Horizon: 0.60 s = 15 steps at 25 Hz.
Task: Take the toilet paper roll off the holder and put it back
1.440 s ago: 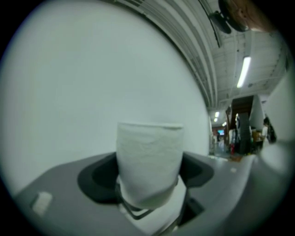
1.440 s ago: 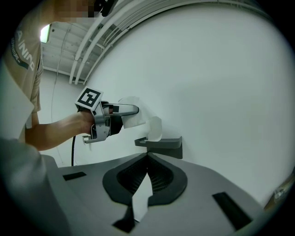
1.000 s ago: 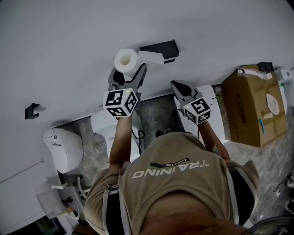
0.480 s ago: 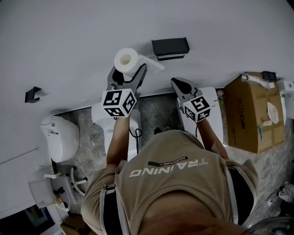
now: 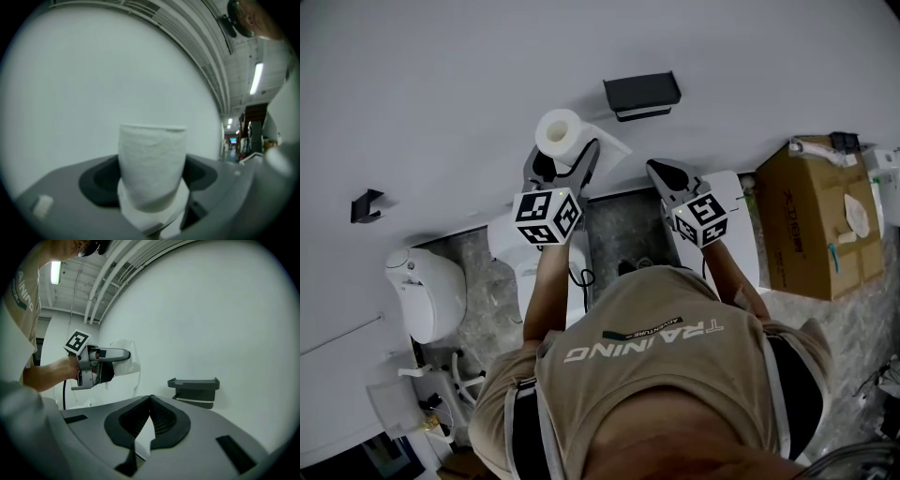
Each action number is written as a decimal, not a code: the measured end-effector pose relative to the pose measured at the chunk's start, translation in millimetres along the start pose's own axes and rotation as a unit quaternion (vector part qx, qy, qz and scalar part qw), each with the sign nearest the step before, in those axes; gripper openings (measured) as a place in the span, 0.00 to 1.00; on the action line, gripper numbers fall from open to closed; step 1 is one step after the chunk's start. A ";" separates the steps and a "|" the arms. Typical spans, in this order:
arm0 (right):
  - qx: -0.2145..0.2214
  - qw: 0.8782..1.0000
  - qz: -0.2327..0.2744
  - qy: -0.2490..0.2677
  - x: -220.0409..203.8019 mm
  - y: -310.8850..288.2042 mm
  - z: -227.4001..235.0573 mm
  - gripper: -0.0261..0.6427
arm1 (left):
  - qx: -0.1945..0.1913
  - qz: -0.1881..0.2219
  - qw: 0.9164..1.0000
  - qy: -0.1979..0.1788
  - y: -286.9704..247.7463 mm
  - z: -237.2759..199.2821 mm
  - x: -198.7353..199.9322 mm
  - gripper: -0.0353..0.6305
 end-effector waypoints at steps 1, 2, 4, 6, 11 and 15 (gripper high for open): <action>0.001 1.000 -0.003 0.000 -1.3 -0.2 -1.2 0.06 | -0.002 0.000 1.000 0.001 -0.2 1.1 -0.1 0.64; 0.001 1.000 -0.004 0.001 -1.2 -0.6 -1.8 0.06 | -0.004 0.001 1.000 0.000 -0.9 1.8 0.3 0.64; 0.000 1.000 -0.003 0.004 1.5 -1.3 -1.5 0.06 | -0.008 0.002 1.000 -0.001 -3.1 2.0 2.3 0.64; -0.004 1.000 -0.002 0.006 4.3 -1.9 0.2 0.06 | -0.009 0.006 1.000 0.000 -4.8 -0.3 4.8 0.64; -0.015 1.000 -0.002 0.008 6.6 -1.7 5.5 0.06 | -0.018 0.010 1.000 -0.001 -10.7 -1.8 9.9 0.64; -0.020 1.000 -0.001 0.009 8.2 -0.8 11.1 0.06 | -0.023 0.016 1.000 -0.004 -21.9 -0.9 15.1 0.64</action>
Point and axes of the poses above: the fingertips, and each gripper's own axes: y backward along the fingers, z to its right, x out of its top, the point moved 1 cm from there along y, backward along the fingers, and after that the axes turned 12 degrees about -y, right-handed, at the moved point
